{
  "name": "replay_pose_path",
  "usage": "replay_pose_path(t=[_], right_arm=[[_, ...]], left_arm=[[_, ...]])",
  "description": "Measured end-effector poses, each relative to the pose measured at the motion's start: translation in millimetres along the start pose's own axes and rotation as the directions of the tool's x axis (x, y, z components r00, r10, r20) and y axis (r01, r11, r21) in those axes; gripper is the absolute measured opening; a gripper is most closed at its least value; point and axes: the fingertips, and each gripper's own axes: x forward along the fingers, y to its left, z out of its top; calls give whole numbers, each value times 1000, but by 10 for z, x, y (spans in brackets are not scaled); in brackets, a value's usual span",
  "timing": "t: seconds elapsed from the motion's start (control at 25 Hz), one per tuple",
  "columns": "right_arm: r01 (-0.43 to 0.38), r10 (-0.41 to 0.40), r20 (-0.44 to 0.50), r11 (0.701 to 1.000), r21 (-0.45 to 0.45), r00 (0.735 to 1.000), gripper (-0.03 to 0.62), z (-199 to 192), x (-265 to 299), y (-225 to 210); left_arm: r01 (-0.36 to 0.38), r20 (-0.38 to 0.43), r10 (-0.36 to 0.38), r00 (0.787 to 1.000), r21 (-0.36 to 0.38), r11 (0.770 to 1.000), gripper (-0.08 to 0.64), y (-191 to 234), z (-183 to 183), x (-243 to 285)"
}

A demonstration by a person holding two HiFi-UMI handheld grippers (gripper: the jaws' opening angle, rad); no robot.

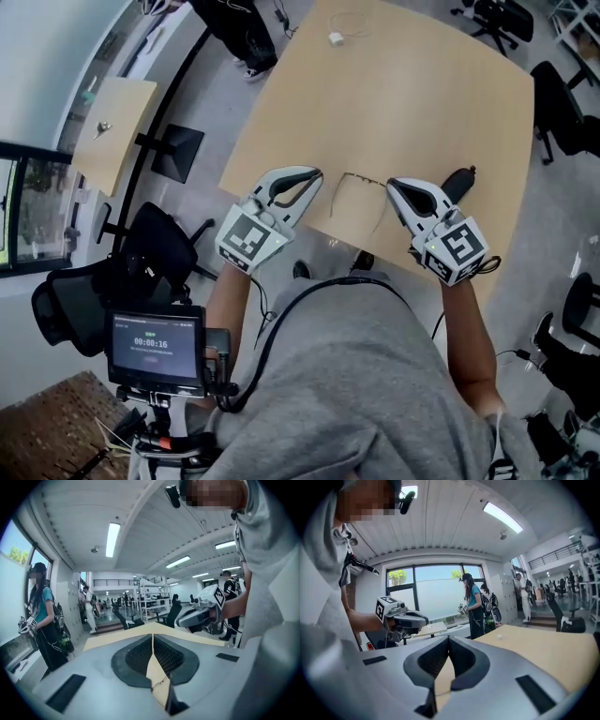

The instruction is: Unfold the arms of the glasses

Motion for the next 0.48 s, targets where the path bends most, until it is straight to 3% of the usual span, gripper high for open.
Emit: replay_pose_path(t=[0.08, 0.2, 0.48], right_arm=[[17, -15, 49, 999, -41, 999, 7, 335, -92, 219], [65, -55, 109, 994, -89, 992, 7, 672, -127, 632], [246, -217, 184, 956, -157, 959, 6, 888, -214, 1535]], left_arm=[[-46, 118, 49, 992, -30, 999, 12, 67, 380, -287], [-83, 216, 89, 972, -36, 996, 11, 100, 653, -824], [-49, 308, 40, 951, 19, 999, 12, -33, 631, -1817]])
